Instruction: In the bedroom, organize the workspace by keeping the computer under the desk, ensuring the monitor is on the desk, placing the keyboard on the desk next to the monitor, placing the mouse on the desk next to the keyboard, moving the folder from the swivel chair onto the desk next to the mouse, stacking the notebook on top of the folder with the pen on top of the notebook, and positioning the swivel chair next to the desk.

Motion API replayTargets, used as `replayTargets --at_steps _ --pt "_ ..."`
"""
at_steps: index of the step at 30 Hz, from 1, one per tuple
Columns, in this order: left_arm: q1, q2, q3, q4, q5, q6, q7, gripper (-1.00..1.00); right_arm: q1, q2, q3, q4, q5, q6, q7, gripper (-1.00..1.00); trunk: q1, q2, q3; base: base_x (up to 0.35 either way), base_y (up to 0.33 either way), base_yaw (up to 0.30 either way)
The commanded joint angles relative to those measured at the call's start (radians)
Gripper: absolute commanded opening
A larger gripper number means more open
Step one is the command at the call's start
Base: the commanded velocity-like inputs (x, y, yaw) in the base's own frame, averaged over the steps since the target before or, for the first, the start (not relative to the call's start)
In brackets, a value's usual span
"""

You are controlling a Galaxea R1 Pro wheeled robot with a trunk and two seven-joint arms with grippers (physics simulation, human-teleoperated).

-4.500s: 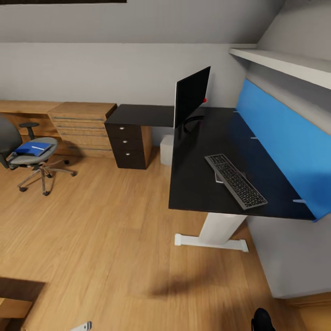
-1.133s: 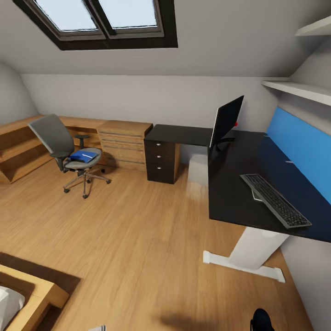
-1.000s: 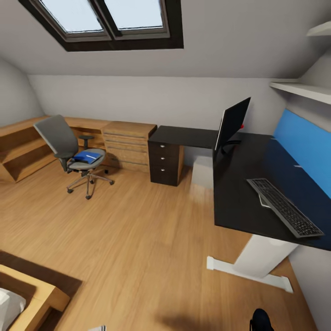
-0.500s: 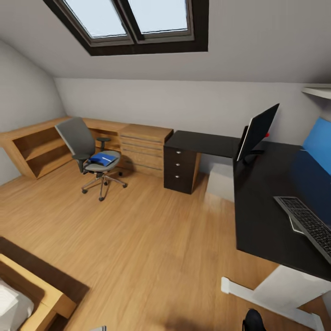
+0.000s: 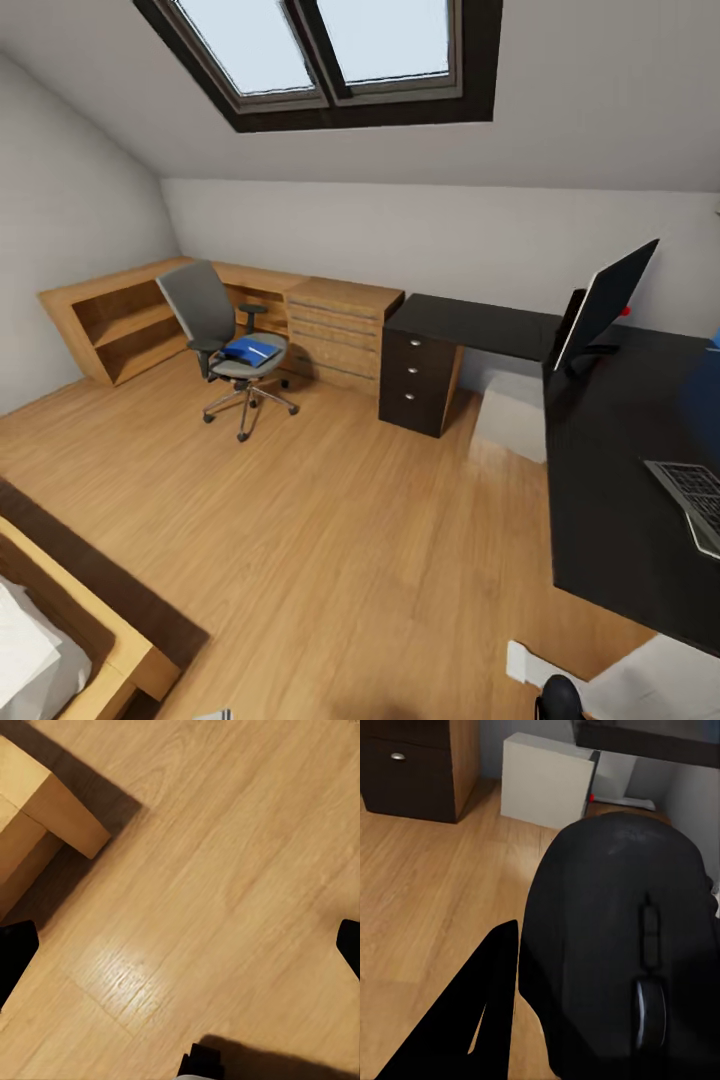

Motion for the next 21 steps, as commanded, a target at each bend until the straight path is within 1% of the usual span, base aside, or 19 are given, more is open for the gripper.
replayTargets --at_steps 1,6,21 --pt "-0.001 0.001 -0.008 -0.001 0.005 -0.002 0.007 1.00 -0.001 0.000 0.003 0.000 -0.002 -0.002 -0.006 -1.00 0.001 -0.001 0.000 0.315 0.000 0.189" --pt "-0.001 0.001 -0.006 -0.001 0.006 -0.002 0.008 1.00 -0.001 -0.001 -0.005 0.000 -0.002 -0.002 -0.007 -1.00 0.001 -0.001 0.007 0.319 0.000 0.194" --pt "-0.001 0.001 -0.004 -0.001 0.008 -0.003 0.010 1.00 -0.001 -0.005 -0.007 0.002 -0.003 -0.002 -0.005 -1.00 0.001 -0.001 0.025 0.322 0.000 0.208"
